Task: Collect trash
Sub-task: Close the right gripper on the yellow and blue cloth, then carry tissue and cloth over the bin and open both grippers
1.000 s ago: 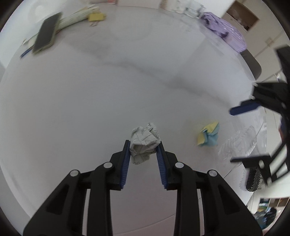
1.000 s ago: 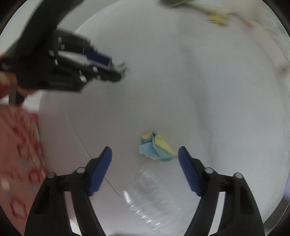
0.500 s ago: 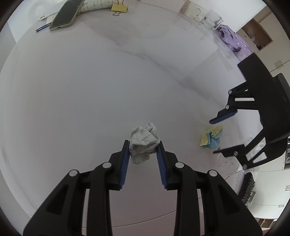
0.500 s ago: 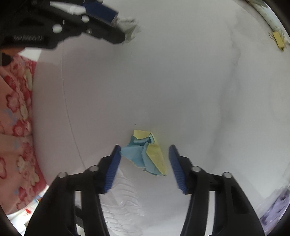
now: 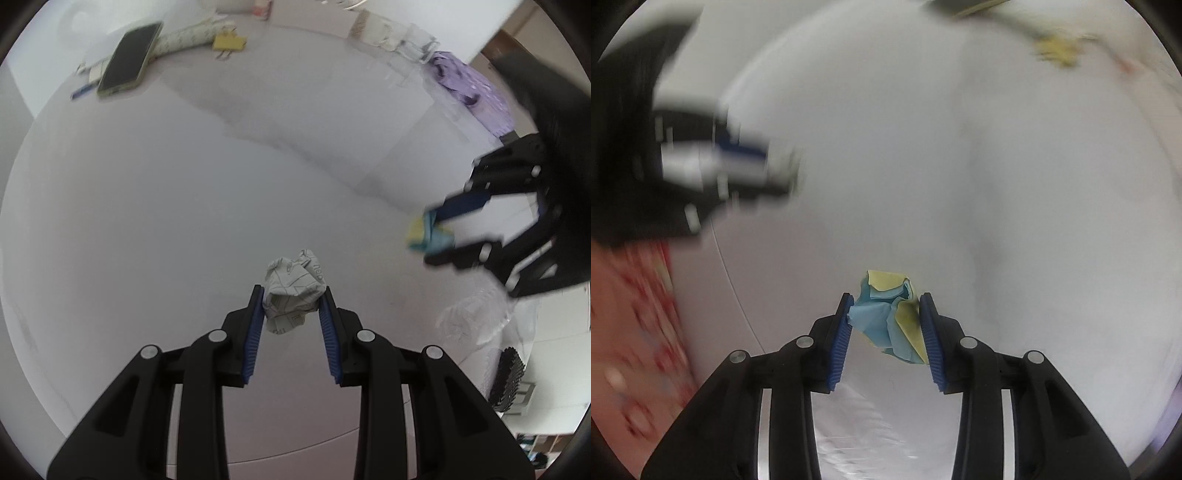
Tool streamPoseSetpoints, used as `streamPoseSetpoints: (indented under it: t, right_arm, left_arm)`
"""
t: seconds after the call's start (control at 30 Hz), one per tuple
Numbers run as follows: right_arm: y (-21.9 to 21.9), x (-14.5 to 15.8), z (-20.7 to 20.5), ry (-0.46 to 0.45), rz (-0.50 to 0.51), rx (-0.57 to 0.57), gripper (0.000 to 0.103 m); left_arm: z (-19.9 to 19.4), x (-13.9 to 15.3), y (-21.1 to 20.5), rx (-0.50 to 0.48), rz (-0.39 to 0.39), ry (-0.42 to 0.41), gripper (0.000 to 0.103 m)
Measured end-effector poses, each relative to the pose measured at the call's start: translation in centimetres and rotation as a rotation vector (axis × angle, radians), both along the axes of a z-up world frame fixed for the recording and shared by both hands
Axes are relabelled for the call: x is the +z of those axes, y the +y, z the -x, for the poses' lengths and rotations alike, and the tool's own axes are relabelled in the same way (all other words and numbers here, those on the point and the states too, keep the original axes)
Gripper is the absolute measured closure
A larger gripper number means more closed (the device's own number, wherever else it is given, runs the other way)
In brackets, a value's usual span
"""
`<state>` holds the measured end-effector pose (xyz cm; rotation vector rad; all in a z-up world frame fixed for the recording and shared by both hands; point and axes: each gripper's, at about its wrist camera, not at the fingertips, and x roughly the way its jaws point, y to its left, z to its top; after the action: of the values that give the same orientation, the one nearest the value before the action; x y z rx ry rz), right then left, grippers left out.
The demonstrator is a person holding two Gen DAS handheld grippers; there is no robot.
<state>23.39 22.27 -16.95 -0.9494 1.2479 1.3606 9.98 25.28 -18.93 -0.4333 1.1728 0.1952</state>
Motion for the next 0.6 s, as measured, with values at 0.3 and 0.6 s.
streamPoseSetpoints:
  t: [0.3,0.6]
  right_arm:
    - [-14.4,8.5,3.4,-0.014,-0.343,-0.563,0.066]
    - [-33.9,10.0,16.2,-0.067,-0.527,-1.046,0.066]
  left_arm:
    - [0.8,5.9,-8.3,-0.240,-0.048,-0.122,0.074]
    - [5.3,8.8,-23.2,-0.612,-0.017,-0.163,0.074]
